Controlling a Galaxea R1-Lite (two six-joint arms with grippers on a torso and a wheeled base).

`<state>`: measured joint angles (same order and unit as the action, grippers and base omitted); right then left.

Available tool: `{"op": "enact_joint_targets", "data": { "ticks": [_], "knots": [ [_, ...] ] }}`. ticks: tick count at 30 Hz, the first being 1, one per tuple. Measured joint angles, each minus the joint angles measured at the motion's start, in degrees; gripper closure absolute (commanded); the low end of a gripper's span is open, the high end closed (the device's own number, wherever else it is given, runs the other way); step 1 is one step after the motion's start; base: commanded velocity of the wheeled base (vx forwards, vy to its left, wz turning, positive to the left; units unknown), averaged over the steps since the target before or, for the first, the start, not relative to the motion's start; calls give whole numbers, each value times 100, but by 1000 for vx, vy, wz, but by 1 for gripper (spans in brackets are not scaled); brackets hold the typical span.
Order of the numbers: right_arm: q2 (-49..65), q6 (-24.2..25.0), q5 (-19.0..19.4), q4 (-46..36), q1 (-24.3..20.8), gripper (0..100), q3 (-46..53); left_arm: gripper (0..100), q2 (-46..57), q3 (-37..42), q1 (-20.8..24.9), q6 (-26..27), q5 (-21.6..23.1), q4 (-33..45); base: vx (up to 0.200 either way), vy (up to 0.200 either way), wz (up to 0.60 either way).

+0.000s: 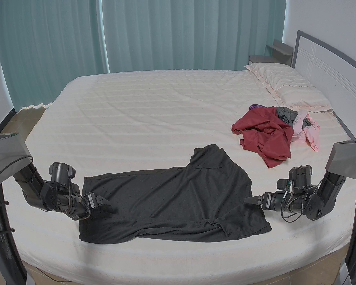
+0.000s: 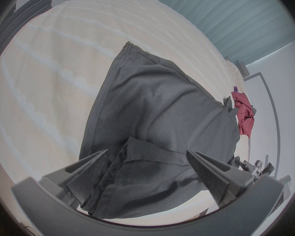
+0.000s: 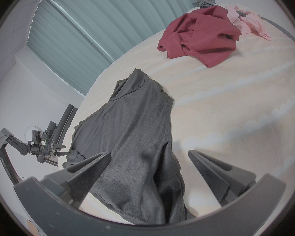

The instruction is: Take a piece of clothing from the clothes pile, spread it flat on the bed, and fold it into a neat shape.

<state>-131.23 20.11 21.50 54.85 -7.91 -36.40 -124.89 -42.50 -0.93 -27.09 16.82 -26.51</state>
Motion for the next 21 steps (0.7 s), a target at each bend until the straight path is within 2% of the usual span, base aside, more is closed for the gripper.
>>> {"op": "enact_joint_targets", "data": {
  "ticks": [1,11,21],
  "knots": [
    [0,0,2,2,-5,0,5,100,-30,0,24,0,-2,-13,0,0,0],
    [2,-4,0,24,-27,0,35,100,-190,-26,63,-4,-311,-22,0,0,0],
    [55,-15,0,22,-149,0,46,100,11,83,-199,-6,-341,20,0,0,0]
  ]
}}
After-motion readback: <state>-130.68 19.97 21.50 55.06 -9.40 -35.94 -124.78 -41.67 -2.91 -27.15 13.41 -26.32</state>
